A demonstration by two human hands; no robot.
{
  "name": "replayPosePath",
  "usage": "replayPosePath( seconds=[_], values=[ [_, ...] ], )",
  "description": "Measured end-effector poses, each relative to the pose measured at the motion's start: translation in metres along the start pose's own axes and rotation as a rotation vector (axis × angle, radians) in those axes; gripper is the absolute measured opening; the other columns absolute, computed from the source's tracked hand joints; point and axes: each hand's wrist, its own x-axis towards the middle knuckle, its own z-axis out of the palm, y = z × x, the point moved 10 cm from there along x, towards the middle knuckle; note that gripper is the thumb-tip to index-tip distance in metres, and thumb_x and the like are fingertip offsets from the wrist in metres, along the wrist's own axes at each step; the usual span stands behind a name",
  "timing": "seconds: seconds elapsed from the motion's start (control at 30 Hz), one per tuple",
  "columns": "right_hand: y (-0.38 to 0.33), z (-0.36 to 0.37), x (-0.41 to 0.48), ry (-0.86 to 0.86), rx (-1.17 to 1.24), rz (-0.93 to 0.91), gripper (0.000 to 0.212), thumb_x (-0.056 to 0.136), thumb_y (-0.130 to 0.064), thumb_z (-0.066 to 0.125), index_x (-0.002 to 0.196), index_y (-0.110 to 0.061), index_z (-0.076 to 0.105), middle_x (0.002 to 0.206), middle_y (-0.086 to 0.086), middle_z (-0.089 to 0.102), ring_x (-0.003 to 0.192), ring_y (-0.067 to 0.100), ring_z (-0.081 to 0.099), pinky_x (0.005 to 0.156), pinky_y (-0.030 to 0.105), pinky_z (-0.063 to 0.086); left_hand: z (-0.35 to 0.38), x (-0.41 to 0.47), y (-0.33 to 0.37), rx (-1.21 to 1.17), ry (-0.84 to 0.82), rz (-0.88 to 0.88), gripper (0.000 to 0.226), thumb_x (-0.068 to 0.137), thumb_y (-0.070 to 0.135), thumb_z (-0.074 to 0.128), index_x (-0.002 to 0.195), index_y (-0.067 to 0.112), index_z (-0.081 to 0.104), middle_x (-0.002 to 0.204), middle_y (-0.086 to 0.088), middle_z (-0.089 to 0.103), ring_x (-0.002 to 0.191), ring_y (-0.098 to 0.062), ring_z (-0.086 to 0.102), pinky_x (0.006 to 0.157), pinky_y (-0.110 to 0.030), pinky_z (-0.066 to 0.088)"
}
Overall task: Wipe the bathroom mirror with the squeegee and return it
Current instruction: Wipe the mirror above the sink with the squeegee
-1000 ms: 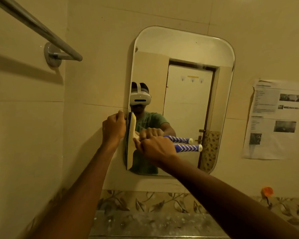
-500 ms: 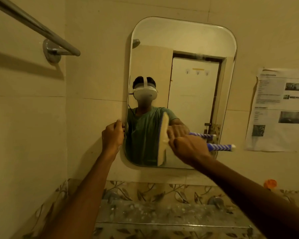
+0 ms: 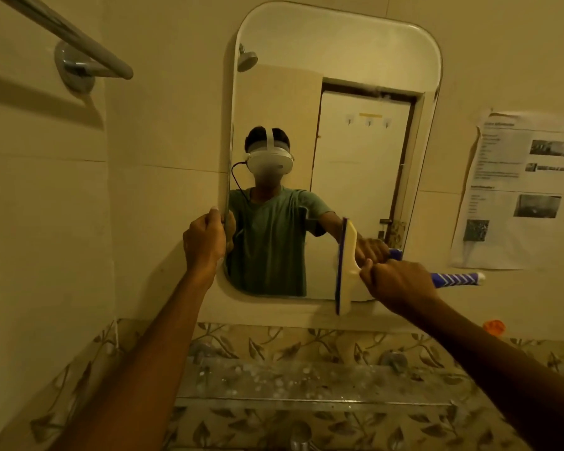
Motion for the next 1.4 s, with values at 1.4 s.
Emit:
replayPosePath(
  seconds=[1.4],
  values=[
    [0.046,-0.045,0.03,0.146,0.203,0.05,0.032,0.103,-0.036,0.027,0.1,-0.015,0.051,0.077,-0.003,0.05,0.062,0.012,0.053,0.057,0.03,0.051,0.003,0.004,-0.004,0.019,-0.008,-0.108,0.047,0.099,0.044,0.032,0.079,0.015,0.063,0.095,-0.014,0.07,0.093,-0.031,0.066,0.09,-0.05,0.054]
  ],
)
